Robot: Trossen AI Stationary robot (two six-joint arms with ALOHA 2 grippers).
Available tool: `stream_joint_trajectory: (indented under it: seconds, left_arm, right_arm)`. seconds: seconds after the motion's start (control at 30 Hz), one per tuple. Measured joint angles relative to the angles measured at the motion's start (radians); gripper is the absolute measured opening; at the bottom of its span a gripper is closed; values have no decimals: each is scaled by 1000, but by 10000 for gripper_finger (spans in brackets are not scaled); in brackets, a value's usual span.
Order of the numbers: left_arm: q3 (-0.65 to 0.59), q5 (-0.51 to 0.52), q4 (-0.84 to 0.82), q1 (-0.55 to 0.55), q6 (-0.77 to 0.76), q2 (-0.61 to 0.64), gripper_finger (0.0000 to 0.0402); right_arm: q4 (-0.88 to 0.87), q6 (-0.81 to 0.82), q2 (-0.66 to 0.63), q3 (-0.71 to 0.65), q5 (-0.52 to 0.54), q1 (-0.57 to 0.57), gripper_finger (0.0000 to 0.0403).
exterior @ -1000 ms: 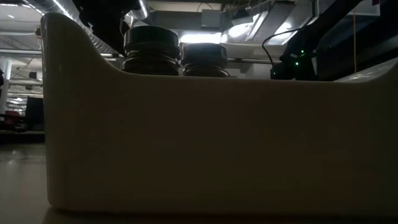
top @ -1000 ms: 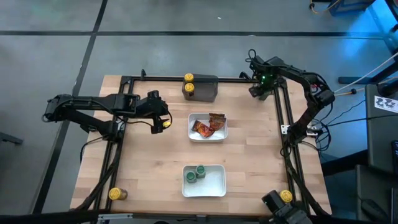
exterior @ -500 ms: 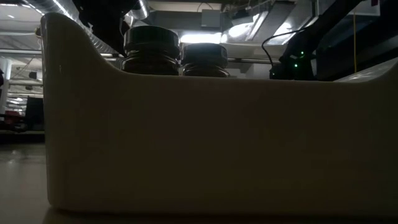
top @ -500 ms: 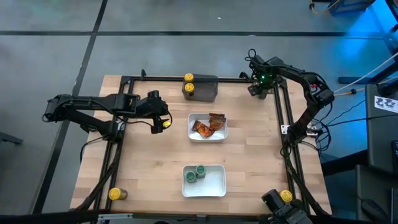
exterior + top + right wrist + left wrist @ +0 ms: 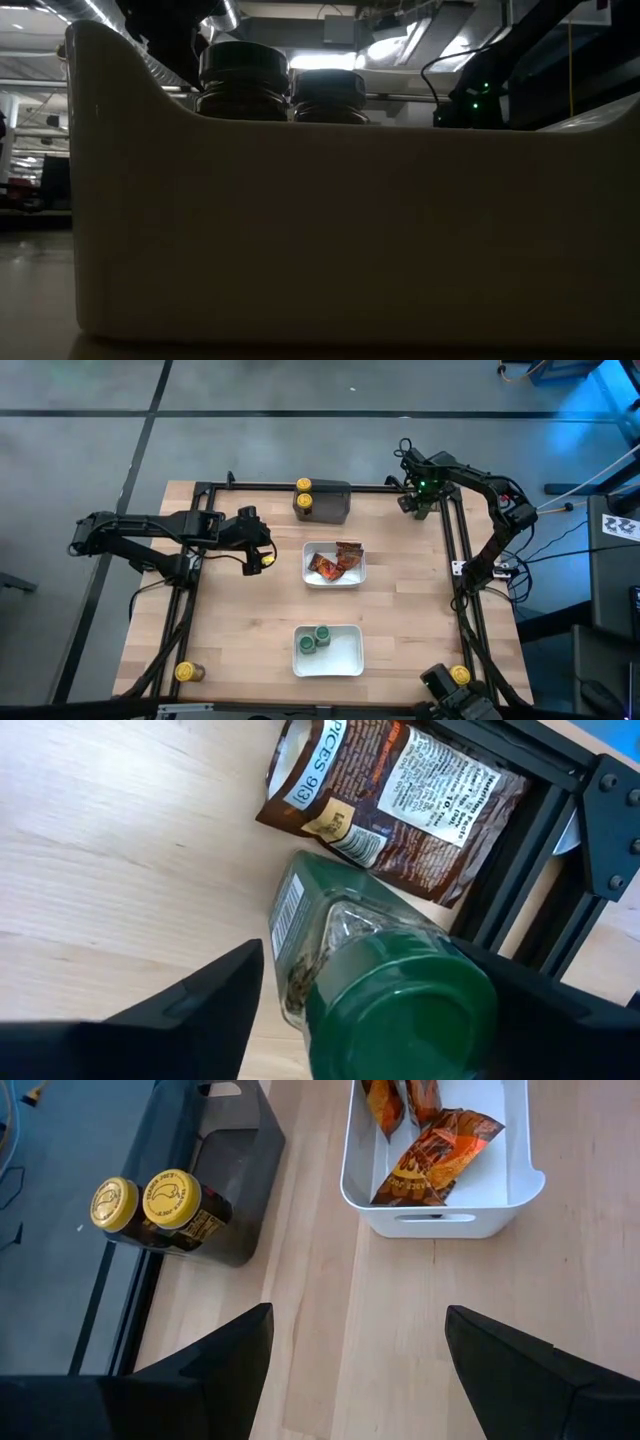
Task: Sort spices by type
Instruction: Put the green seasoning bottle into the bottom white bin
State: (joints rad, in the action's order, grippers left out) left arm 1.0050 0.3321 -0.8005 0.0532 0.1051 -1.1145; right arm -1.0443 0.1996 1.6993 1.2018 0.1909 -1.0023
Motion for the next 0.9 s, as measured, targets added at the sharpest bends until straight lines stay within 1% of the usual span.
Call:
stream_joint_trajectory:
  seconds: [0.17, 0.33, 0.5, 0.67, 0.8, 0.9]
  left_arm:
    - [0, 0, 0, 0, 0, 0, 280]
    - [0, 0, 0, 0, 0, 0, 280]
    - [0, 0, 0, 0, 0, 0, 280]
    - [0, 0, 0, 0, 0, 0, 280]
    - [0, 0, 0, 0, 0, 0, 280]
    - [0, 0, 0, 0, 0, 0, 280]
  right_arm:
    - [7, 15, 0, 0, 1, 0, 285]
    - [20, 16, 0, 0, 1, 0, 252]
    - [25, -28, -4, 3, -2, 1, 224]
    - [24, -81, -5, 3, -1, 3, 218]
    - [18, -100, -22, 5, 5, 27, 215]
    - [-1, -103, -48, 35, 7, 55, 215]
